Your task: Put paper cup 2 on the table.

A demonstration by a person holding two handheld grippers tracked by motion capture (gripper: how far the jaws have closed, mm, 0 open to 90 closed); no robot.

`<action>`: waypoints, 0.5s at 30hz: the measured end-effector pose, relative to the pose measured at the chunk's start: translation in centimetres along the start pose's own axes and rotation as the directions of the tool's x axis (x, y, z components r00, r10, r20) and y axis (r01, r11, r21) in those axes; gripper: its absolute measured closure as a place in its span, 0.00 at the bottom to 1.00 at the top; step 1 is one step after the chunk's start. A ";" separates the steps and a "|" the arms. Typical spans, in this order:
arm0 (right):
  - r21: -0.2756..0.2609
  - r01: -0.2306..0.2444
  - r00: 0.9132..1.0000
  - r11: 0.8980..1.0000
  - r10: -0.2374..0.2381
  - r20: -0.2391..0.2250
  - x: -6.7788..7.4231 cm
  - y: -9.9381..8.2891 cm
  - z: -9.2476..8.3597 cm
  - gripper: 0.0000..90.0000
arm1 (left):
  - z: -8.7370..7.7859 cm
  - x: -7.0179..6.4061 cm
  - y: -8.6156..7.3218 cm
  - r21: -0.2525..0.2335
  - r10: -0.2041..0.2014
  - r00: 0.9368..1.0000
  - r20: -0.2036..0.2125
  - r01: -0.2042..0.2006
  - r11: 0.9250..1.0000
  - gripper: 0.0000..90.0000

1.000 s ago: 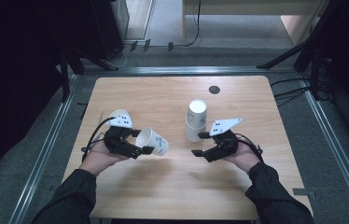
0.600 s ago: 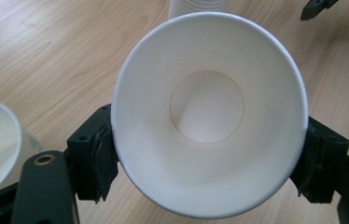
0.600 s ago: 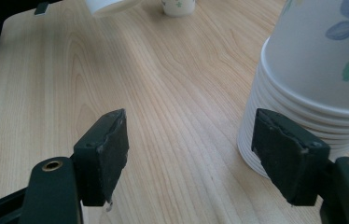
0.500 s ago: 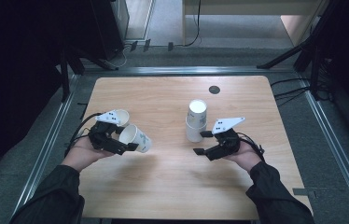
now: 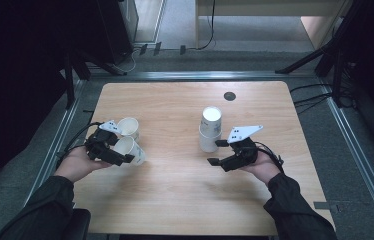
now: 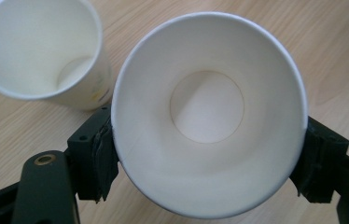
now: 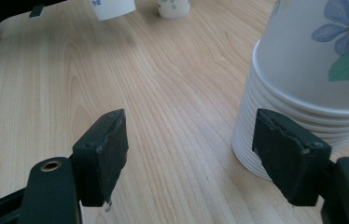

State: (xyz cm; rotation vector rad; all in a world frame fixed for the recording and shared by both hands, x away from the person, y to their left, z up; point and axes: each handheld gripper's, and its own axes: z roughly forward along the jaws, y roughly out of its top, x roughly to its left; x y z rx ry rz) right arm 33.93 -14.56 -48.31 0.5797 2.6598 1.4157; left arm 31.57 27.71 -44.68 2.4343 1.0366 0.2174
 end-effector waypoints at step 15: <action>-0.002 0.001 1.000 1.000 -0.001 0.003 0.1 0.1 0.0 0.30 | 1.6 0.8 0.2 0.109 0.031 0.997 -0.069 -0.023 0.994 0.25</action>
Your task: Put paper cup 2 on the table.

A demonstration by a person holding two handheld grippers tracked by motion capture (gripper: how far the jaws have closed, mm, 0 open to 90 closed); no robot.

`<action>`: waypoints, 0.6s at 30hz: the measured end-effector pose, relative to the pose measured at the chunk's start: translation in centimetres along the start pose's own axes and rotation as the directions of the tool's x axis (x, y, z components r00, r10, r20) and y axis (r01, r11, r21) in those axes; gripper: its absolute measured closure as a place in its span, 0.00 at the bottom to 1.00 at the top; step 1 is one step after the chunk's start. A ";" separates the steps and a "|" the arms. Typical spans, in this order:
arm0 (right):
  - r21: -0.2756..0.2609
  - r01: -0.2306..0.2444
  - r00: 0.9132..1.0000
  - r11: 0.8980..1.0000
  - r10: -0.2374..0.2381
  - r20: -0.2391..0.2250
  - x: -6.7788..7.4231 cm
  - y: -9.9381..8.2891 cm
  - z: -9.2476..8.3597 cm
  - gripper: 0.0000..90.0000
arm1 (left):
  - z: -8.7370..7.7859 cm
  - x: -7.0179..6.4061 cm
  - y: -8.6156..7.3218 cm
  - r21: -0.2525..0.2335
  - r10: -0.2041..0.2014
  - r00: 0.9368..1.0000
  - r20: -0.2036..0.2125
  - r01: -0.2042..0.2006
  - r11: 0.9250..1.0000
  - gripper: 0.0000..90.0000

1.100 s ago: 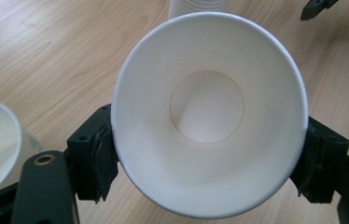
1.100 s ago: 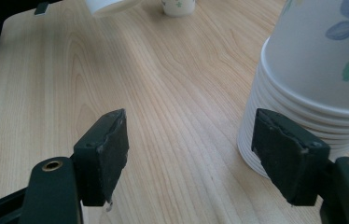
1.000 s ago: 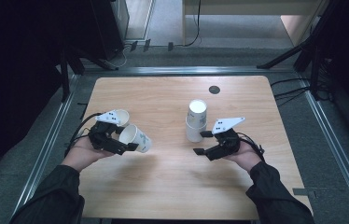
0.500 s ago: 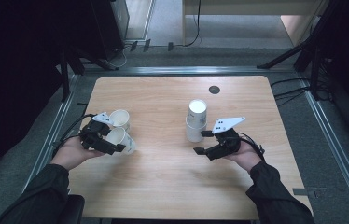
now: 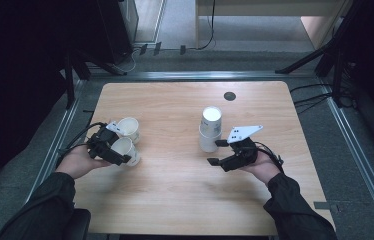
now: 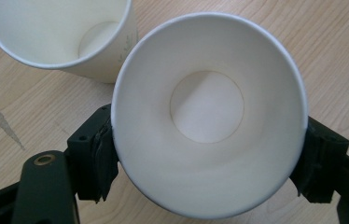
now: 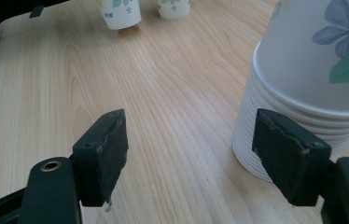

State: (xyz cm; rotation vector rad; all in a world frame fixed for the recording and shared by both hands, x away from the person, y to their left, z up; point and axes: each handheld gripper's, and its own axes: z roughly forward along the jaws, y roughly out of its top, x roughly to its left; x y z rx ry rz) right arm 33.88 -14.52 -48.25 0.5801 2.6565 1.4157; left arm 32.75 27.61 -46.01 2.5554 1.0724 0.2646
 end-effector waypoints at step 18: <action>-0.003 0.006 1.000 1.000 -0.006 -0.002 0.0 0.1 0.0 0.30 | 1.1 -0.1 0.3 0.045 0.011 0.999 -0.032 -0.010 0.999 0.23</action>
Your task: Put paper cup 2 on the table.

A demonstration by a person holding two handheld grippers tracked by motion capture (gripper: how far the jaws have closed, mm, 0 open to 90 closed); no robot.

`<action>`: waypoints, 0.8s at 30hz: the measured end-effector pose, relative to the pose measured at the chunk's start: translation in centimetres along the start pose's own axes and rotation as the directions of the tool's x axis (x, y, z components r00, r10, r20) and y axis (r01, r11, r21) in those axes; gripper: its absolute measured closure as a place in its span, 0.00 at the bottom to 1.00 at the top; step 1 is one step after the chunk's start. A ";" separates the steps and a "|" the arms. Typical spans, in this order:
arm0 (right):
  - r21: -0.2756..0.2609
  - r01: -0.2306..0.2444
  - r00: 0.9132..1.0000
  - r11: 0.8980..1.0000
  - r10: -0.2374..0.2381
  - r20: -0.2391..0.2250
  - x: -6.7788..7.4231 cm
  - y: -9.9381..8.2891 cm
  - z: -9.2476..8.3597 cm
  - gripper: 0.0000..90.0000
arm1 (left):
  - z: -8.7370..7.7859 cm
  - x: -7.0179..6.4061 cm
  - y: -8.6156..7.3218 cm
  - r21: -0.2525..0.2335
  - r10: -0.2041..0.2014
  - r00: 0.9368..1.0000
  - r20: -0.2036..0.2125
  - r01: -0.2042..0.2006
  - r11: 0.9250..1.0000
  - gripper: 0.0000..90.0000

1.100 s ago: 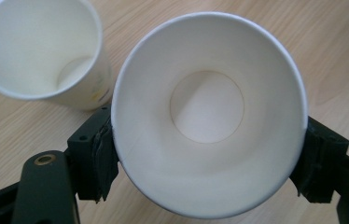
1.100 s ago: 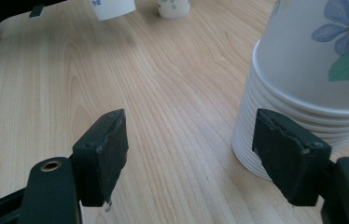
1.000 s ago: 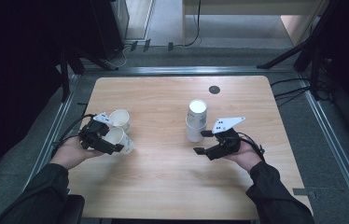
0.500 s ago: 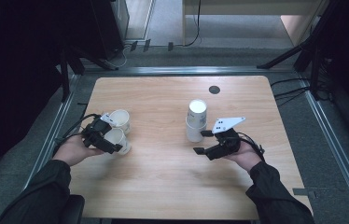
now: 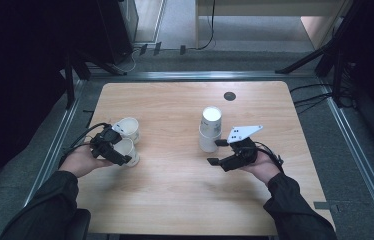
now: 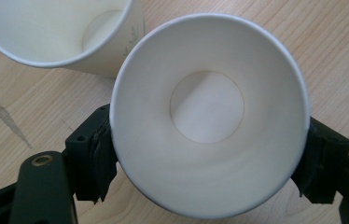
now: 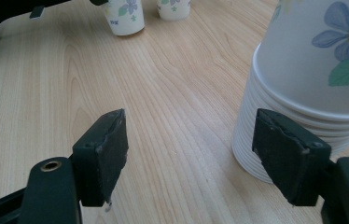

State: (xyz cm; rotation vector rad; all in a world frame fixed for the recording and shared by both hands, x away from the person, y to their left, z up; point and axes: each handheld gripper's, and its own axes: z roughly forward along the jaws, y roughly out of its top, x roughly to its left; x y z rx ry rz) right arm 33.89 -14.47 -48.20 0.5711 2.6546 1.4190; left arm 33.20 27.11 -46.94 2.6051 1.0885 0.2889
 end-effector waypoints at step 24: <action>0.003 0.001 1.000 1.000 -0.001 0.000 0.0 0.0 0.0 0.30 | 0.2 -0.1 0.0 -0.004 -0.017 0.999 0.028 0.017 1.000 0.16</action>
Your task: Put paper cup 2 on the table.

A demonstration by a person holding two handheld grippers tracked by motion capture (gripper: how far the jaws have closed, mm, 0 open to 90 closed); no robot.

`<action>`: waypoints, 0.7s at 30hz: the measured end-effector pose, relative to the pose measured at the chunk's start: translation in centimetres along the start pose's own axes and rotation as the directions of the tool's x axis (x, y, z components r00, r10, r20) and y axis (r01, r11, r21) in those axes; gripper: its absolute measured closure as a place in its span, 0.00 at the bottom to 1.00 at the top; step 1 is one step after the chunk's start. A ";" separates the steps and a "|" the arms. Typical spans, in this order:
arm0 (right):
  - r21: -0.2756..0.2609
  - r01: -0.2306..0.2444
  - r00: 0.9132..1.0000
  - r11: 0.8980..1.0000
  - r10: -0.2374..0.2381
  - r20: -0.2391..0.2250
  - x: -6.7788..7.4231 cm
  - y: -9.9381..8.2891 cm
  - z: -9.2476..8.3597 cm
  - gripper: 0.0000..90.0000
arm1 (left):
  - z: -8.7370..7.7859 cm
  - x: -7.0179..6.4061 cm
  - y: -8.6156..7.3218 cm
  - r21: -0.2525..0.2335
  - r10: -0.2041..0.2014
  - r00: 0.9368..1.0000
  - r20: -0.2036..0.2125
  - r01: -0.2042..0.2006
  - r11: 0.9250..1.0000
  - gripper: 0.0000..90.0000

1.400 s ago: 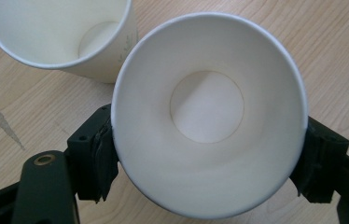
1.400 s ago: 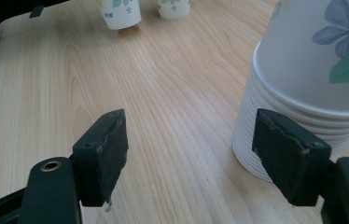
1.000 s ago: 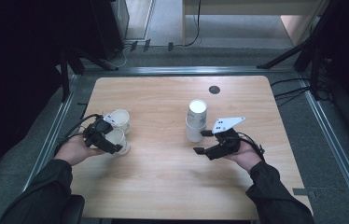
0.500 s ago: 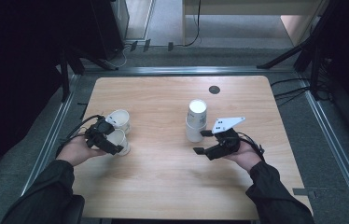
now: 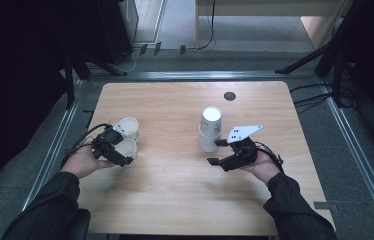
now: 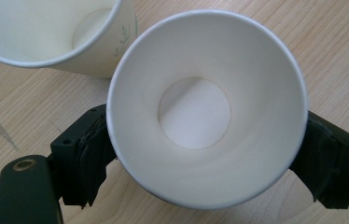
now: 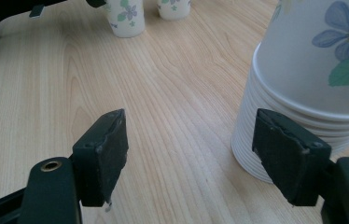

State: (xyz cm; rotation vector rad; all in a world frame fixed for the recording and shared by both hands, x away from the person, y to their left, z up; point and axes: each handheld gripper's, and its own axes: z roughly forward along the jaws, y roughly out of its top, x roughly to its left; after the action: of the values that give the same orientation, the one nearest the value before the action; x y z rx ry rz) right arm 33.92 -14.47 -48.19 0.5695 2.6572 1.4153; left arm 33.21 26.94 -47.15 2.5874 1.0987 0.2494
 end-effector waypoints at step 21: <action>-0.007 -0.005 1.000 1.000 0.005 0.005 -0.1 0.0 -0.3 0.30 | -4.0 0.7 -0.7 -0.162 -0.062 0.996 0.066 0.072 0.984 0.12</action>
State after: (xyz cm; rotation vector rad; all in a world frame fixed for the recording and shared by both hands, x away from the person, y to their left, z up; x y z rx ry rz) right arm 33.95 -14.71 -48.05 0.5792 2.6480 1.4214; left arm 32.12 28.76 -43.63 2.3934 1.0932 0.2334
